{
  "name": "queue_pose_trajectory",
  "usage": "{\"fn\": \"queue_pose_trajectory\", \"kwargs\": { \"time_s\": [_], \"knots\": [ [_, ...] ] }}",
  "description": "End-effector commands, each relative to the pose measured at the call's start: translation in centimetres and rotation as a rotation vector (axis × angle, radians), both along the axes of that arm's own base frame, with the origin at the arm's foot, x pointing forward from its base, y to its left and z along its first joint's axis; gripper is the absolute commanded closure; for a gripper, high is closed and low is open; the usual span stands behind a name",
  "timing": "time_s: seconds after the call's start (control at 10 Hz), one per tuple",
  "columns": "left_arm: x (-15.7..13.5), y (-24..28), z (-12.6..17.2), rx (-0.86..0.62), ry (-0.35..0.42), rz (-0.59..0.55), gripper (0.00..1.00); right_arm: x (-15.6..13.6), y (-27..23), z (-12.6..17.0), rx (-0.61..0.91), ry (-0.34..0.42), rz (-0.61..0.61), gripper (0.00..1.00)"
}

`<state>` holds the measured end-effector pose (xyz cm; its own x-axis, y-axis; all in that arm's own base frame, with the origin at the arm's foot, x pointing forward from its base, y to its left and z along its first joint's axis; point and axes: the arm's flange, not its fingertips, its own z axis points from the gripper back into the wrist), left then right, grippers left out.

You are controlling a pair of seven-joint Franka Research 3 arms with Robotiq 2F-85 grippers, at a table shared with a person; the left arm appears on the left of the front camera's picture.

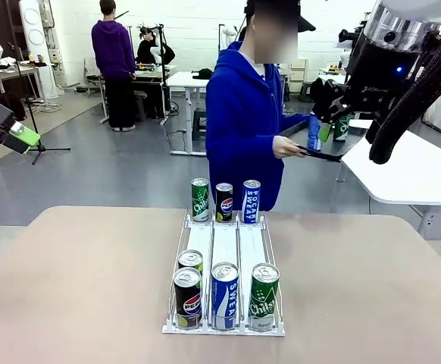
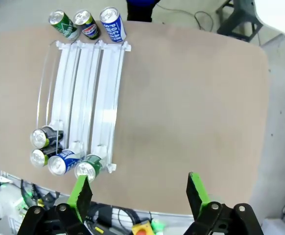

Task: Retrieve and hand over the desired beverage to the person.
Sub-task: Place the picked can on the Handle tray extended by the person.

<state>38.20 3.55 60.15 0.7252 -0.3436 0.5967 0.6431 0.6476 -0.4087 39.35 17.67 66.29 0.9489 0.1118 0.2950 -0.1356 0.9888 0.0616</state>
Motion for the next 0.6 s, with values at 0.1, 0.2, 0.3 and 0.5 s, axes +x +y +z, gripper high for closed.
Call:
{"fn": "queue_pose_trajectory", "kwargs": {
  "time_s": [0.1,0.2,0.3,0.5],
  "knots": [
    [-0.1,0.1,-0.1,-0.006,-0.005,-0.009,0.00,-1.6,-5.9,0.2,0.182,-0.048,0.099,0.00],
    [-0.1,0.1,-0.1,-0.006,-0.005,-0.009,0.00,-2.9,-10.0,0.5,0.280,-0.091,0.144,0.00],
    [-0.1,0.1,-0.1,-0.006,-0.005,-0.009,0.00,-3.7,-13.1,0.4,0.349,-0.134,0.150,0.00],
    [-0.1,0.1,-0.1,-0.006,-0.005,-0.009,0.00,-5.0,-17.7,-0.8,0.383,-0.222,0.200,0.00]
  ]
}}
